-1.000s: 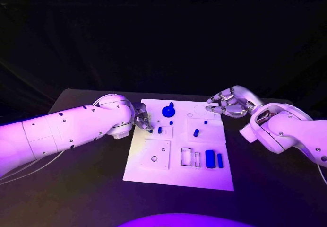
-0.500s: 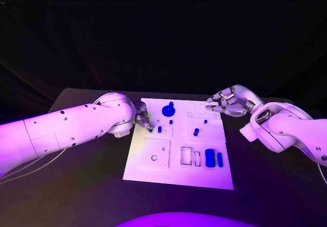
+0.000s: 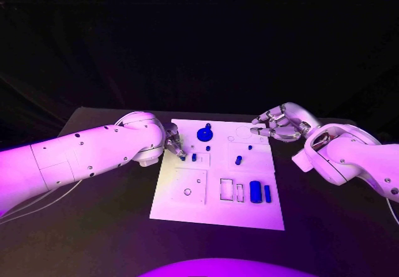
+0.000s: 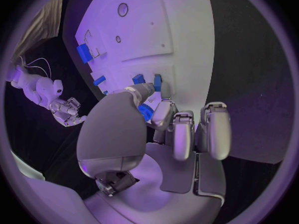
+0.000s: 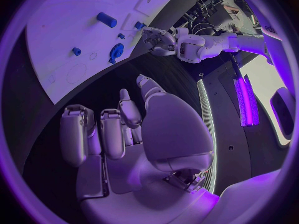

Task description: Assemble the parts on the task board

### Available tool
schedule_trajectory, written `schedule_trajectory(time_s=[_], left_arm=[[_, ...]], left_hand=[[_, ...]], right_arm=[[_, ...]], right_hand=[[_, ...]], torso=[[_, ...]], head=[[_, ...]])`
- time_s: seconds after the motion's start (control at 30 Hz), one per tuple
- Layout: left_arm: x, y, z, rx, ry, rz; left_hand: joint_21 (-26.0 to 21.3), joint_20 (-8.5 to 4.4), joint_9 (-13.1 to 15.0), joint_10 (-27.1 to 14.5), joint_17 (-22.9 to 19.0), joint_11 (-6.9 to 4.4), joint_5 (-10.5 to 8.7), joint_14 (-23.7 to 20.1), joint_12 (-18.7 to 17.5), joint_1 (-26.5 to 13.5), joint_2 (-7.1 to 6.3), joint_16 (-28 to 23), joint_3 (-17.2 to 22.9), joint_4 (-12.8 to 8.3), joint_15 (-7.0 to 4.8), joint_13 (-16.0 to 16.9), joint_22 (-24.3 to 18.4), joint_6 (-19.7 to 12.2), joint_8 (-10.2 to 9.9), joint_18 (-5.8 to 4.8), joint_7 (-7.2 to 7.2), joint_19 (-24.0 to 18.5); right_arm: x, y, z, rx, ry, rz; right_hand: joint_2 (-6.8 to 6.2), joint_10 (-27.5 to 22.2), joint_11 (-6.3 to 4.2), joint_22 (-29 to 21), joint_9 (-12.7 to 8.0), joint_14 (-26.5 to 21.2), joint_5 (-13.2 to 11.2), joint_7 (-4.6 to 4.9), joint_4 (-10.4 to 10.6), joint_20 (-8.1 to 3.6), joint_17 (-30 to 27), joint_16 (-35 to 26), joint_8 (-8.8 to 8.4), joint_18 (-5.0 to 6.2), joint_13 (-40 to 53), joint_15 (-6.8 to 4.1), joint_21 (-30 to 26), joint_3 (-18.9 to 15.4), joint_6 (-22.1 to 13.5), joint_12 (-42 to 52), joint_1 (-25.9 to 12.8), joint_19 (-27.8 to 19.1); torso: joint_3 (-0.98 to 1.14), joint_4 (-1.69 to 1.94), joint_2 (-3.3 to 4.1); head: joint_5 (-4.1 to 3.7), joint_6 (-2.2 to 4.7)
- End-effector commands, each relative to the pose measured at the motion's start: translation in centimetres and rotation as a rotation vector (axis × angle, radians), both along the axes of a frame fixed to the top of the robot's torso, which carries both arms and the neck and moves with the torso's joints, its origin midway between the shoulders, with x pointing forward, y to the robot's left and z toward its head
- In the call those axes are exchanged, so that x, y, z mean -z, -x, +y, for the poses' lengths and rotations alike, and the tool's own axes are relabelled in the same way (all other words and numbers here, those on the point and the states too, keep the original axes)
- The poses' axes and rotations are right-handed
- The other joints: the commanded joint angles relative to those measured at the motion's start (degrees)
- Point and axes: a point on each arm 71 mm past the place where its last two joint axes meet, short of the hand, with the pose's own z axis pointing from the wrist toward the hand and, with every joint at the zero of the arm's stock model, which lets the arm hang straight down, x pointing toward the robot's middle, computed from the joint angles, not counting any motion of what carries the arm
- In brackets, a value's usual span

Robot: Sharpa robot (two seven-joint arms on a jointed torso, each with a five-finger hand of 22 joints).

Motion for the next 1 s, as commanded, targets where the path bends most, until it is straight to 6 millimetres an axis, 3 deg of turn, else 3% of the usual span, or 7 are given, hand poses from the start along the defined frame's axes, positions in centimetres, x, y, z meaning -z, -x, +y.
schedule_trajectory(time_s=[0.03,0.33,0.6,1.0], left_arm=[[0.55,0.22,-0.18,0.007,-0.018,0.033],[0.60,0.21,-0.17,0.010,-0.026,0.039],[0.56,0.15,-0.24,0.004,-0.022,0.032],[0.54,0.12,-0.40,0.003,-0.020,0.028]], left_hand=[[0.3,-0.16,0.1,0.7,15.1,-0.36,-0.05,6.0,0.3,0.1,0.58,0.2,-0.1,-0.4,-0.40,0.2,5.7,2.0,0.2,-0.36,-1.92,0.4],[0.2,-0.27,0.0,1.0,15.1,-0.54,-0.05,6.0,0.8,-0.7,0.64,0.2,-2.5,0.9,-0.53,1.0,5.7,2.5,0.2,-0.35,-2.18,0.4],[0.1,-0.42,-0.5,0.9,15.1,-0.60,-0.03,6.0,0.7,-1.9,1.27,0.2,-7.3,4.0,-0.62,1.3,5.6,3.2,-0.1,-0.33,-2.26,0.4],[0.1,-0.45,-0.6,1.0,15.1,-0.61,-0.01,6.0,0.8,-1.9,1.58,0.2,-9.2,4.8,-0.62,1.6,5.6,3.4,-0.3,-0.33,-2.27,0.4]], right_arm=[[0.00,0.07,0.11,-0.010,0.000,-0.003],[-0.01,0.07,0.12,-0.011,0.000,-0.003],[-0.01,0.08,0.13,-0.011,0.001,-0.004],[-0.02,0.09,0.08,-0.010,0.001,-0.004]], right_hand=[[-0.08,-0.2,-0.08,8.0,0.1,3.2,0.3,-0.18,0.3,0.01,3.7,-0.2,0.22,1.01,0.0,-0.12,-0.2,-0.2,0.4,0.0,-0.7,-0.3],[-0.02,-0.2,-0.09,8.0,0.1,3.2,0.4,-0.18,0.3,0.01,3.7,-0.3,0.23,1.03,-0.1,-0.13,-0.3,-0.2,0.4,-0.1,-0.8,-0.4],[0.06,-0.2,-0.09,8.0,0.1,3.2,0.4,-0.19,0.5,0.00,3.7,-0.3,0.24,1.02,0.0,-0.13,-0.3,-0.3,0.4,0.0,-1.0,-0.3],[0.19,-0.2,-0.11,7.9,0.1,3.2,0.6,-0.20,0.7,0.00,3.6,-0.3,0.26,1.04,0.0,-0.14,-0.4,-0.4,0.4,0.0,-1.1,-0.4]], torso=[[0.00,0.04,0.03],[-0.02,0.10,0.00],[0.00,0.11,-0.01],[0.00,0.10,-0.01]], head=[[-0.05,-0.16],[-0.13,-0.27],[-0.06,-0.24],[-0.25,-0.15]])
